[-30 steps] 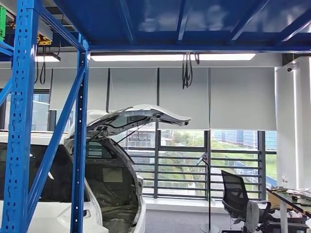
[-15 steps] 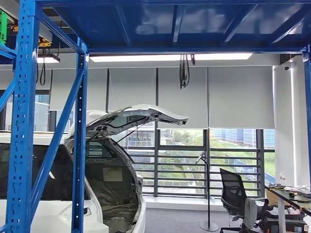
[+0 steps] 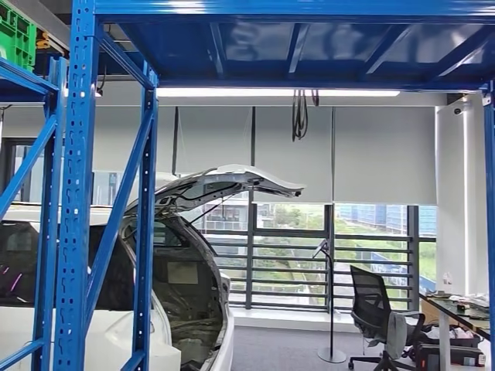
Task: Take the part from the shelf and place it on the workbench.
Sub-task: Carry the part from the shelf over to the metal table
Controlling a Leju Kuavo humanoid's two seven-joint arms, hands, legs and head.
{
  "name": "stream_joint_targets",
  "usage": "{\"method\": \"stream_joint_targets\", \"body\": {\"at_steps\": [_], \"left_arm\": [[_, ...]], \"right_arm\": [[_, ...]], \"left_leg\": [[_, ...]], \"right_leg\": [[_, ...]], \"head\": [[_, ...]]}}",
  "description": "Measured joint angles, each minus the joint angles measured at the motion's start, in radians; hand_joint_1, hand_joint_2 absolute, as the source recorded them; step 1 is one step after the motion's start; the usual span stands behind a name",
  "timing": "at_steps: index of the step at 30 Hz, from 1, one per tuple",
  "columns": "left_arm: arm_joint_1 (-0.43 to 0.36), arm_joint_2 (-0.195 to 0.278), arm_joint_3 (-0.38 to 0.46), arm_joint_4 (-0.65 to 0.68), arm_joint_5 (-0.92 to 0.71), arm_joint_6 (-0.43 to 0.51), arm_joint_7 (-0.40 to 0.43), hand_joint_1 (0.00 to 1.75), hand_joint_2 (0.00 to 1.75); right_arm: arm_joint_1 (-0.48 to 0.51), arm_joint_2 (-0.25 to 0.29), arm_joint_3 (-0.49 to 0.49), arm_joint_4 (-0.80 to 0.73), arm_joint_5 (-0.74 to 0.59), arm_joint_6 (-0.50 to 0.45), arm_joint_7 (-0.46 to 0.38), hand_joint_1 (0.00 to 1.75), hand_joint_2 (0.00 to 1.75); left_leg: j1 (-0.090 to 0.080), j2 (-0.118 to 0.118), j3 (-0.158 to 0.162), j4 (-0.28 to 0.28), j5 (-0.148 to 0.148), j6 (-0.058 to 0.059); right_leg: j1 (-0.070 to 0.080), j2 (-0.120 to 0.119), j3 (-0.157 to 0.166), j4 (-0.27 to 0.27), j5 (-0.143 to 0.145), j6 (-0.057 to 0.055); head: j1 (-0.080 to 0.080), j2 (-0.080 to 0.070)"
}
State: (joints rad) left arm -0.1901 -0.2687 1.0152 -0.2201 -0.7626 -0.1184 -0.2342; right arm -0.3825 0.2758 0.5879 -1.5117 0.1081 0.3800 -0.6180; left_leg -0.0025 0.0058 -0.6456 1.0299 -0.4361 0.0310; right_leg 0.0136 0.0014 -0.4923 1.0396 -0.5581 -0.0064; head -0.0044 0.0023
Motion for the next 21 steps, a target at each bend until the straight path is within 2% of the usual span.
{"method": "stream_joint_targets", "body": {"at_steps": [1,2,4,5,6,8,9,10,11,12,13,14,15,16,17,19,20,21], "left_arm": [[0.000,-0.001,0.000,0.000,0.000,0.000,0.000,0.00,1.75],[0.000,-0.002,0.000,0.000,0.000,0.000,0.000,0.00,1.75],[0.001,-0.003,0.000,0.000,0.000,0.000,0.000,0.00,1.75],[0.001,-0.003,0.000,0.000,0.000,0.000,0.000,0.00,1.75],[0.002,-0.003,0.000,0.000,0.000,0.000,0.000,0.00,1.75],[0.002,-0.003,0.000,0.000,0.000,0.000,0.000,0.00,1.75],[0.002,-0.002,0.000,0.000,0.000,0.000,0.000,0.00,1.75],[0.002,-0.002,0.000,0.000,0.000,0.000,0.000,0.00,1.75],[0.002,-0.002,0.000,0.000,0.000,0.000,0.000,0.00,1.75],[0.002,-0.002,0.000,0.000,0.001,0.000,0.000,0.00,1.75],[0.001,-0.002,0.000,0.000,0.001,0.000,0.000,0.00,1.75],[0.000,-0.002,0.001,0.000,0.002,-0.001,-0.001,0.00,1.75],[-0.001,-0.001,0.001,0.000,0.002,-0.002,-0.001,0.00,1.75],[-0.002,-0.001,0.001,0.000,0.003,-0.004,-0.002,0.00,1.75],[-0.003,-0.001,0.001,0.000,0.002,-0.005,-0.003,0.00,1.75],[-0.002,-0.001,0.001,0.000,0.002,-0.007,-0.004,0.00,1.75],[-0.001,-0.001,0.001,0.000,0.002,-0.008,-0.005,0.00,1.75],[0.000,-0.001,0.001,0.000,0.002,-0.008,-0.006,0.00,1.75]], "right_arm": [[-0.001,0.002,0.000,0.000,0.000,0.000,0.000,1.75,1.75],[-0.002,0.003,0.000,-0.001,0.000,0.000,0.000,1.75,1.75],[-0.002,0.003,0.000,-0.001,0.000,0.000,0.000,1.75,1.75],[-0.002,0.004,0.000,0.000,0.000,0.000,0.000,1.75,1.75],[-0.003,0.004,0.000,0.000,0.000,0.000,0.000,1.75,1.75],[-0.001,0.005,0.000,0.001,0.000,0.000,0.000,1.75,1.75],[0.000,0.005,0.000,0.001,0.000,0.001,0.000,1.75,1.75],[0.001,0.005,0.000,0.001,0.000,0.001,0.000,1.75,1.75],[0.001,0.005,0.000,0.002,0.000,0.001,0.000,1.75,1.75],[0.001,0.005,0.000,0.002,0.000,0.001,0.000,1.75,1.75],[0.001,0.005,0.000,0.002,0.000,0.002,0.000,1.75,1.75],[0.001,0.005,0.000,0.001,0.000,0.002,0.000,1.75,1.75],[0.000,0.005,0.000,0.001,0.000,0.002,0.000,1.75,1.75],[0.000,0.006,0.000,0.001,0.000,0.003,0.000,1.75,1.75],[0.000,0.006,-0.001,0.001,0.000,0.003,0.000,1.75,1.75],[0.000,0.005,-0.001,0.001,0.000,0.003,0.000,1.75,1.75],[0.000,0.005,0.000,0.001,0.000,0.004,0.000,1.75,1.75],[0.001,0.004,0.000,0.001,0.001,0.004,0.000,1.75,1.75]], "left_leg": [[0.002,0.001,-0.003,-0.001,0.007,-0.006],[0.004,0.001,-0.005,-0.002,0.015,-0.012],[0.008,0.001,-0.011,-0.004,0.016,-0.023],[0.009,0.000,-0.018,0.009,-0.006,-0.027],[0.009,-0.001,-0.028,0.039,-0.045,-0.031],[0.013,-0.001,-0.054,0.150,-0.141,-0.040],[0.015,-0.001,-0.063,0.210,-0.168,-0.044],[0.017,-0.001,-0.063,0.251,-0.172,-0.048],[0.019,-0.001,-0.050,0.262,-0.154,-0.052],[0.022,-0.001,-0.022,0.240,-0.125,-0.056],[0.026,-0.001,0.019,0.189,-0.100,-0.060],[0.028,-0.001,0.067,0.123,-0.090,-0.063],[0.029,-0.002,0.107,0.062,-0.095,-0.061],[0.028,-0.004,0.133,0.018,-0.107,-0.057],[0.025,-0.005,0.143,-0.005,-0.118,-0.050],[0.023,-0.006,0.134,-0.012,-0.116,-0.032],[0.023,-0.005,0.128,-0.012,-0.111,-0.023],[0.023,-0.004,0.122,-0.013,-0.103,-0.013]], "right_leg": [[0.004,0.001,0.023,-0.041,-0.002,-0.004],[0.008,0.001,0.031,-0.060,-0.003,-0.007],[0.007,-0.002,0.024,-0.072,0.015,-0.016],[0.005,-0.005,0.016,-0.076,0.027,-0.023],[0.003,-0.007,0.006,-0.080,0.040,-0.028],[0.002,-0.011,-0.021,-0.078,0.061,-0.034],[0.002,-0.012,-0.036,-0.076,0.070,-0.033],[0.001,-0.013,-0.052,-0.071,0.079,-0.031],[0.000,-0.014,-0.069,-0.065,0.086,-0.029],[-0.002,-0.014,-0.087,-0.057,0.093,-0.025],[-0.004,-0.014,-0.104,-0.047,0.097,-0.020],[-0.004,-0.014,-0.120,-0.035,0.100,-0.016],[-0.004,-0.013,-0.133,-0.024,0.104,-0.011],[-0.003,-0.013,-0.143,-0.015,0.108,-0.005],[-0.003,-0.013,-0.151,-0.010,0.114,0.002],[-0.006,-0.012,-0.162,-0.004,0.120,0.016],[-0.008,-0.012,-0.169,0.007,0.109,0.021],[-0.010,-0.011,-0.182,0.037,0.083,0.025]], "head": [[0.000,0.000],[0.000,0.000],[0.000,0.000],[0.000,0.000],[0.000,0.000],[0.000,0.000],[0.000,0.000],[0.000,0.000],[0.000,0.000],[0.000,0.000],[0.000,0.000],[0.000,0.000],[0.000,0.000],[0.000,0.000],[0.000,0.000],[0.000,0.000],[0.000,0.000],[0.000,0.000]]}}
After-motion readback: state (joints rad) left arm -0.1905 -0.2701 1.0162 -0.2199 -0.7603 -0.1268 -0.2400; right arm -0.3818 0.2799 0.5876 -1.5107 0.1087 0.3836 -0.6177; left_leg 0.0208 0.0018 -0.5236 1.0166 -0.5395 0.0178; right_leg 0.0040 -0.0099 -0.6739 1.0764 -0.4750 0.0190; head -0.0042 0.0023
